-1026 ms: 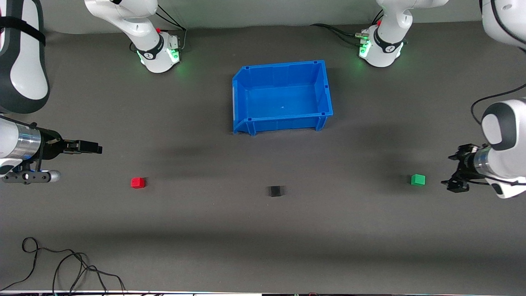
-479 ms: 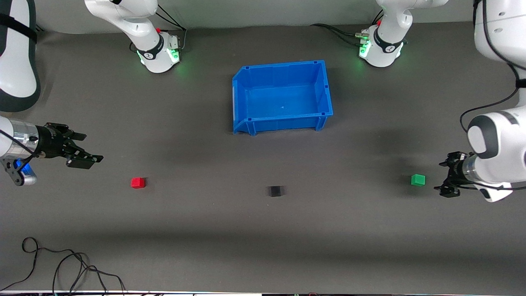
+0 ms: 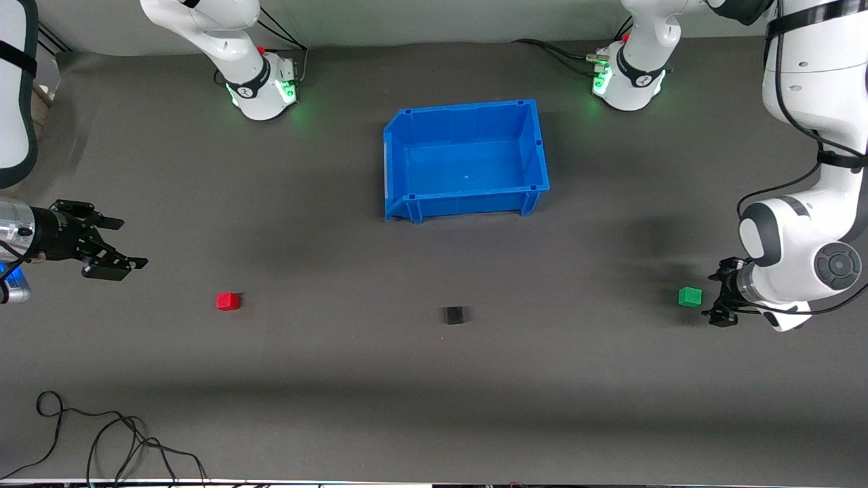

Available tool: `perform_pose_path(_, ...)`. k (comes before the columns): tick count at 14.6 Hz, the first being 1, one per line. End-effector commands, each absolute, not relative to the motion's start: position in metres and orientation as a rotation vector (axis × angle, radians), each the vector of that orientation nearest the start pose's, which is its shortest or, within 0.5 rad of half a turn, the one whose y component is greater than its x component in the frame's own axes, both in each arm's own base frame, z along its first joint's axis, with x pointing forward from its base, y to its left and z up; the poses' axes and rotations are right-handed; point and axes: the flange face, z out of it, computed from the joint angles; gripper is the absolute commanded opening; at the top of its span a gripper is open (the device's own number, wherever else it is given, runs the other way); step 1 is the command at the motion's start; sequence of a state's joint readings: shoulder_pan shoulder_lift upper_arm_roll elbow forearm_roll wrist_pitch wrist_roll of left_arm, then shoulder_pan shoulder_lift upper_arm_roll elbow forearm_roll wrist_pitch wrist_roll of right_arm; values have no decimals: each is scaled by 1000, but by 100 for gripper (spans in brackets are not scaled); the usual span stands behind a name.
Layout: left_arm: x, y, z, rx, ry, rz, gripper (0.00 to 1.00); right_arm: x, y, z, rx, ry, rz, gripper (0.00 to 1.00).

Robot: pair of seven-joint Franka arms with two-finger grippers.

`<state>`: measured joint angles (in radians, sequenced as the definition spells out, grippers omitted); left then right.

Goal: Attach green and red cubes to black cube
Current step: 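Lower the left gripper onto the green cube while the right gripper descends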

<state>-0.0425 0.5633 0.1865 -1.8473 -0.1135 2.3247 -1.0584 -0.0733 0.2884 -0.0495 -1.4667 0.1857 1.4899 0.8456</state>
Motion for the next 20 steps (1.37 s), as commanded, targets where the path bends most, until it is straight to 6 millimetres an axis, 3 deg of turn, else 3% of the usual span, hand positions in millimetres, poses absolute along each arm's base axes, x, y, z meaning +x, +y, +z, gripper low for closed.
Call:
perform_pose_path(1, 634, 81, 219, -2485, -1865, 63, 92, 635, -47, 480, -2562, 1648, 504, 100)
perform_pose_path(4, 626, 84, 184, -2472, -1908, 36, 87, 647, -58, 460, -2481, 1794, 467, 100)
perform_pose_path(6, 627, 79, 184, -2477, -1902, 39, 86, 660, -65, 438, -2408, 1910, 405, 100)
perform_pose_path(9, 627, 75, 184, -2485, -1893, 37, 81, 675, -64, 381, -2383, 1995, 357, 100)
perform_pose_path(12, 626, 73, 183, -2488, -1885, 41, 78, 680, -67, 342, -2308, 2085, 303, 100)
perform_pose_path(13, 627, 73, 184, -2490, -1884, 42, 73, 680, -68, 333, -2270, 2122, 277, 100)
perform_pose_path(14, 627, 73, 184, -2489, -1886, 42, 58, 679, -68, 322, -2239, 2150, 247, 100)
perform_pose_path(18, 628, 68, 186, -2500, -1873, 38, 20, 663, -57, 272, -2228, 2188, 259, 100)
perform_pose_path(20, 629, 68, 189, -2503, -1872, 37, 5, 657, -50, 261, -2239, 2187, 269, 100)
